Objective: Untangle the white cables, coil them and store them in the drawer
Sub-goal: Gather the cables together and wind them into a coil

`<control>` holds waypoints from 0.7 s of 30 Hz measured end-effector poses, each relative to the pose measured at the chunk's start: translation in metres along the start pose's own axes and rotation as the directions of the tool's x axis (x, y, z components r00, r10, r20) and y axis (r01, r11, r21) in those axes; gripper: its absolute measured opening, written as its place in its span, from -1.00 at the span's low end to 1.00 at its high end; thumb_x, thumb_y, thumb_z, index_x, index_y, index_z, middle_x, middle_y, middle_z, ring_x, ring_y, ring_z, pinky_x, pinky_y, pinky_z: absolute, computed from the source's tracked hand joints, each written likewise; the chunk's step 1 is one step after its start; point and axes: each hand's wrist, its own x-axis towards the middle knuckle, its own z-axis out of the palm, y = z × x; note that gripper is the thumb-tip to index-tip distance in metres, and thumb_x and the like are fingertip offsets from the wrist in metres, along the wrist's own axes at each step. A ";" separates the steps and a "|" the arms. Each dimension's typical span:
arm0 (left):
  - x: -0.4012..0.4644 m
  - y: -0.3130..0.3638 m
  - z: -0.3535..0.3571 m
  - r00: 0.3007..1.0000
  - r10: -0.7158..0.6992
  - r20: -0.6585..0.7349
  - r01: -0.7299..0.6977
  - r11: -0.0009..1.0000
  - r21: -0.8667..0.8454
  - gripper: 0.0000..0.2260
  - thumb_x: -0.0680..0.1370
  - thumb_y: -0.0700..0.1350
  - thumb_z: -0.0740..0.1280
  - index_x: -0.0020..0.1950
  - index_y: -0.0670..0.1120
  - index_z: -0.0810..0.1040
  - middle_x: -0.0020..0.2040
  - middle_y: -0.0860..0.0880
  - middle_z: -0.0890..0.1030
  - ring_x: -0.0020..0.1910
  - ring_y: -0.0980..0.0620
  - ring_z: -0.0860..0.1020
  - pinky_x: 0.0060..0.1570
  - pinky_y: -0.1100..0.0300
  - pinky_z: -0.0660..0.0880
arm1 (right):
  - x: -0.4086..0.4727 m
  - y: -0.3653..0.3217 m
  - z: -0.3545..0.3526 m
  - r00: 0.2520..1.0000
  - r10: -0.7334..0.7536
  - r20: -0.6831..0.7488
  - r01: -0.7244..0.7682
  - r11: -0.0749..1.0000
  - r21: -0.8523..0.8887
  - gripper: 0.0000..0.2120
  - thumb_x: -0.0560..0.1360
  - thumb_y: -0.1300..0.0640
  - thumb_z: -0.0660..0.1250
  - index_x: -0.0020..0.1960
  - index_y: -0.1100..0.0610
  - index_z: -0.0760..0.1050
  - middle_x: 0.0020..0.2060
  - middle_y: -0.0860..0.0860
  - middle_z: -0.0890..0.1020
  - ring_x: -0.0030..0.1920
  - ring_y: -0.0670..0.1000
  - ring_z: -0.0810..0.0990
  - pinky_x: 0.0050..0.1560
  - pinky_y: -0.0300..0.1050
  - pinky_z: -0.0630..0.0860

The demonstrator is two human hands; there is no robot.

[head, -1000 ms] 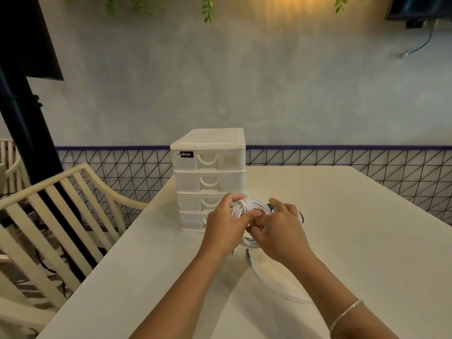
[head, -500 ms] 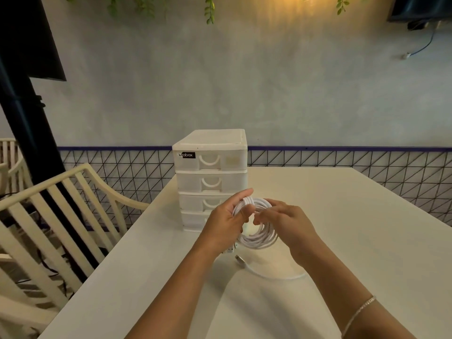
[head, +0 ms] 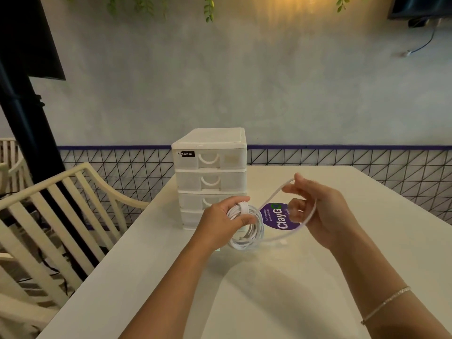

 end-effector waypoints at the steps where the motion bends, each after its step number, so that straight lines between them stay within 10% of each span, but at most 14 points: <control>1: 0.000 0.000 -0.001 1.000 -0.003 -0.005 0.003 0.999 0.039 -0.59 0.39 -0.03 0.50 0.22 0.10 0.55 0.02 0.12 0.57 -0.01 0.14 0.52 -0.04 0.38 0.39 | 0.001 -0.001 -0.003 1.000 -0.027 -0.015 0.026 1.000 -0.018 -0.81 0.49 0.09 0.27 -0.22 0.19 0.49 -0.30 0.02 0.52 -0.59 -0.07 0.35 -0.59 -0.28 0.29; 5: 0.001 -0.002 -0.004 1.000 -0.014 -0.005 0.015 0.990 0.140 -0.57 0.36 -0.02 0.52 0.21 0.10 0.56 0.00 0.09 0.58 -0.04 0.11 0.52 -0.06 0.35 0.37 | 0.006 -0.002 -0.014 0.965 -0.211 -0.155 0.161 0.945 -0.284 -0.79 0.53 0.11 0.29 -0.26 0.12 0.54 -0.53 -0.10 0.42 -0.56 -0.14 0.27 -0.52 -0.34 0.21; 9: 0.001 -0.004 -0.002 0.998 -0.028 0.063 0.014 0.977 0.212 -0.51 0.29 0.01 0.56 0.20 0.12 0.57 0.08 0.05 0.59 0.01 0.10 0.54 0.00 0.32 0.41 | 0.009 0.003 -0.019 0.857 -0.455 -0.241 0.216 0.742 -0.634 -0.90 0.45 0.06 0.39 -0.22 0.04 0.61 -0.31 0.00 0.63 -0.33 -0.07 0.51 -0.32 -0.32 0.42; 21: -0.004 0.001 -0.008 0.990 -0.041 0.134 -0.009 0.937 0.350 -0.72 0.38 0.08 0.48 0.07 0.10 0.62 0.00 0.07 0.62 -0.05 0.08 0.57 -0.01 0.20 0.49 | 0.018 0.026 -0.039 0.782 -0.537 -0.317 -0.205 0.259 -0.944 -0.51 0.34 -0.33 0.33 0.02 0.04 0.63 -0.03 0.05 0.64 0.02 0.10 0.52 -0.18 -0.13 0.28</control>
